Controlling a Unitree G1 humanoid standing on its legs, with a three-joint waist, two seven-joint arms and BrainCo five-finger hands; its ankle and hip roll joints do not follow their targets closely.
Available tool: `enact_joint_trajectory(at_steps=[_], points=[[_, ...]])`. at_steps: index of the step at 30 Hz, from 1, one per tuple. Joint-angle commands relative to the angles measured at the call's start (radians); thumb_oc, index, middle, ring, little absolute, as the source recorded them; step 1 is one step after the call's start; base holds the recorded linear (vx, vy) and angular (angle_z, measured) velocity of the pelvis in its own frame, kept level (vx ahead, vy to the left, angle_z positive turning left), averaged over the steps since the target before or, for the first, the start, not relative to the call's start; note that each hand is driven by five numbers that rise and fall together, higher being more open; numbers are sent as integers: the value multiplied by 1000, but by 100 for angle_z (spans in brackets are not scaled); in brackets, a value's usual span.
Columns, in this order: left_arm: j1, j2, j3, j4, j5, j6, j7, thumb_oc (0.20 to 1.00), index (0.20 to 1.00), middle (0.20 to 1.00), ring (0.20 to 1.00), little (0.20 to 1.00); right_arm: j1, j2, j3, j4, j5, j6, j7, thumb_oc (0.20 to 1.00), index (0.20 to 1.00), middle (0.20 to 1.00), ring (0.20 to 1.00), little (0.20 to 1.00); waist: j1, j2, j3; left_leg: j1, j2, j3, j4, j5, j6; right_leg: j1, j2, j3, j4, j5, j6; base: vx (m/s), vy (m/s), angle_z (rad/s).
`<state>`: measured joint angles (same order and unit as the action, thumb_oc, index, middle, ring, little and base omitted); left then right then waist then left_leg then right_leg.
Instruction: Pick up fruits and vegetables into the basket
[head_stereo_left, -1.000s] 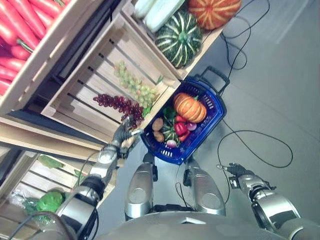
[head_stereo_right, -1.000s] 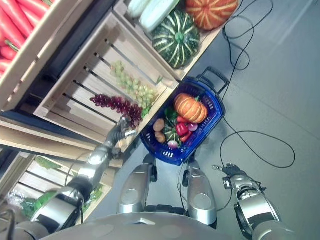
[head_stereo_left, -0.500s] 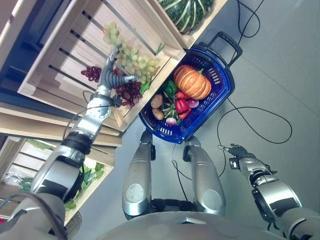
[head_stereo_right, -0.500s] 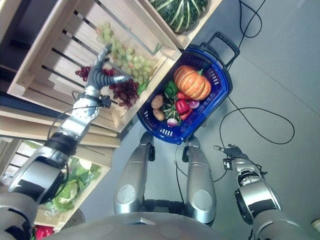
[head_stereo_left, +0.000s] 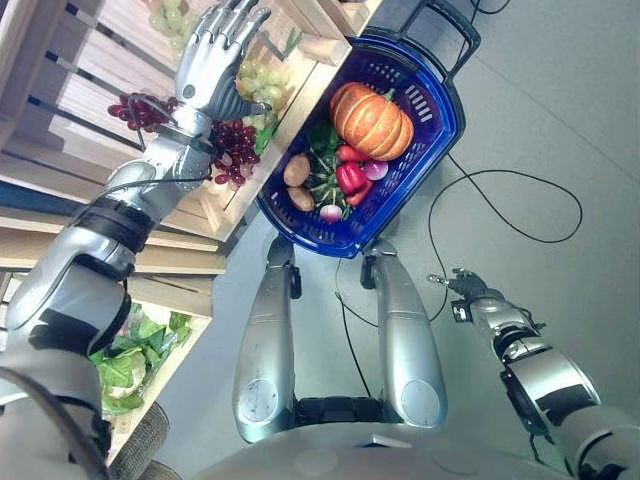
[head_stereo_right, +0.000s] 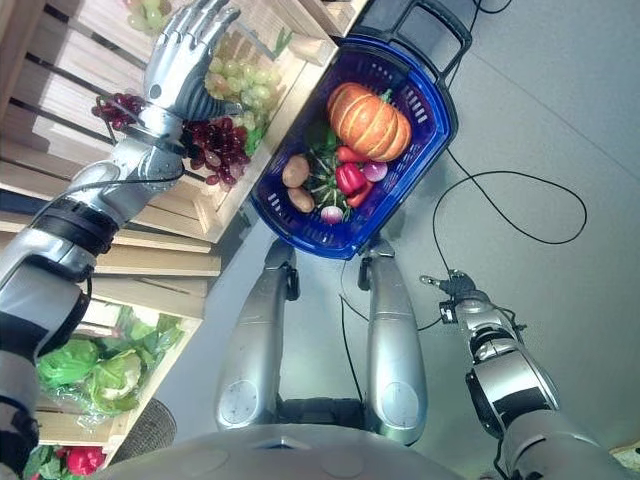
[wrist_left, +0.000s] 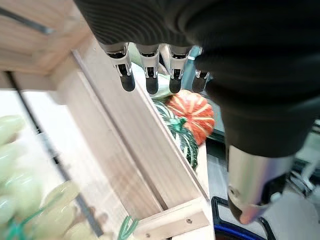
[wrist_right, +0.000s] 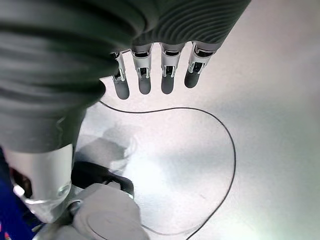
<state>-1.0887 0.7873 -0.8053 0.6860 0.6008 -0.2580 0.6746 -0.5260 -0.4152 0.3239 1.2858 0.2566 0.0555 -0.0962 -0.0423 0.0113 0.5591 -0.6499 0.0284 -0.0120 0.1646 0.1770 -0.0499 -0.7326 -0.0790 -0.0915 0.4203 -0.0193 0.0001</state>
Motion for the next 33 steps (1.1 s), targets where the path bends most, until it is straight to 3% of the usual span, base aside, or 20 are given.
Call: enact_joint_trajectory(at_steps=[1, 8, 10, 21, 27, 33], points=[[-85, 50, -16, 31, 125, 66, -50, 1000, 1000, 1000, 1000, 1000, 41, -44, 11, -18, 12, 31, 1, 1000, 1000, 1000, 1000, 1000, -16, -16, -39, -58, -24, 18, 257, -207, 10, 13, 4, 22, -51, 49, 75, 7, 78, 1], [-160, 52, -110, 119, 186, 72, -160, 1000, 1000, 1000, 1000, 1000, 5, -72, 22, -7, -10, 40, 15, 1000, 1000, 1000, 1000, 1000, -42, -5, -39, -69, -19, 28, 270, -205, 6, -6, 5, 33, -38, 48, 73, 5, 66, -5], [-182, 40, -143, 164, 197, 84, -244, 1000, 1000, 1000, 1000, 1000, -9, -79, 33, -6, -13, 49, 21, 1000, 1000, 1000, 1000, 1000, -49, -4, -39, -72, -14, 31, 279, -209, 3, -12, 10, 37, -23, 40, 72, 19, 49, -8], [-220, -3, -157, 349, 165, 135, -470, 1000, 1000, 1000, 1000, 1000, -34, -82, 57, -24, -3, 60, 11, 1000, 1000, 1000, 1000, 1000, -71, -19, -39, -118, -7, 26, 283, -197, 1, -61, 30, 48, -17, 41, 66, 3, 11, -1], [-207, -8, -136, 433, 153, 165, -456, 1000, 1000, 1000, 1000, 1000, -39, -83, 69, -40, 9, 61, 4, 1000, 1000, 1000, 1000, 1000, -77, -31, -39, -147, -5, 20, 287, -191, 0, -88, 37, 51, -16, 47, 63, 0, 0, 0], [-199, -17, -118, 489, 183, 192, -335, 1000, 1000, 1000, 1000, 1000, -49, -84, 80, -49, 16, 63, -2, 1000, 1000, 1000, 1000, 1000, -76, -37, -39, -177, -6, 13, 286, -183, -1, -118, 43, 55, -13, 49, 62, 0, 0, 0]])
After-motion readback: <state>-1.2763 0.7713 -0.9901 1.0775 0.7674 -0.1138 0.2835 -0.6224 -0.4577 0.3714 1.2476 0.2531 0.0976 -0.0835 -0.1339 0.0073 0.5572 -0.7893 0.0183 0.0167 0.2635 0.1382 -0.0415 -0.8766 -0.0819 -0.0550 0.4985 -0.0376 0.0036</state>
